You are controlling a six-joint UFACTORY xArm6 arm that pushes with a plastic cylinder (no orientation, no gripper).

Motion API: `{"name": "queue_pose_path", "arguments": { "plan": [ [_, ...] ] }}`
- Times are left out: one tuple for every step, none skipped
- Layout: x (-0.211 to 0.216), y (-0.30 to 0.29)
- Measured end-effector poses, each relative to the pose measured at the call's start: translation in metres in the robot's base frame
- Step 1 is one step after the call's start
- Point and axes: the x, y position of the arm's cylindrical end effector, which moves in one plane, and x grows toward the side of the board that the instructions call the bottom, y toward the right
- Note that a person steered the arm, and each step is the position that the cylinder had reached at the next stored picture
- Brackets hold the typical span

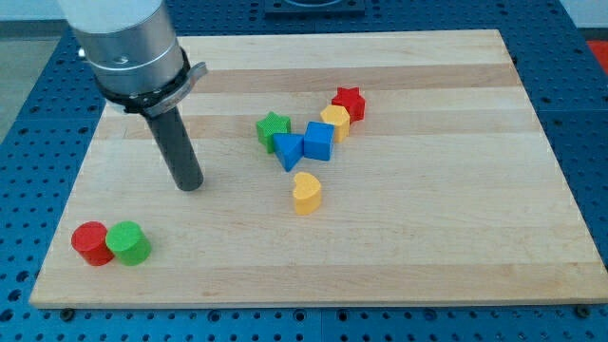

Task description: Slide the green star to the top of the blue triangle

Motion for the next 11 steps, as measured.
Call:
{"name": "queue_pose_path", "arguments": {
  "plan": [
    [-0.01,0.012],
    [-0.022,0.022],
    [-0.041,0.03],
    [-0.058,0.034],
    [-0.073,0.039],
    [-0.09,0.047],
    [-0.104,0.06],
    [-0.109,0.077],
    [-0.109,0.092],
    [-0.108,0.104],
    [-0.1,0.107]
  ]
}}
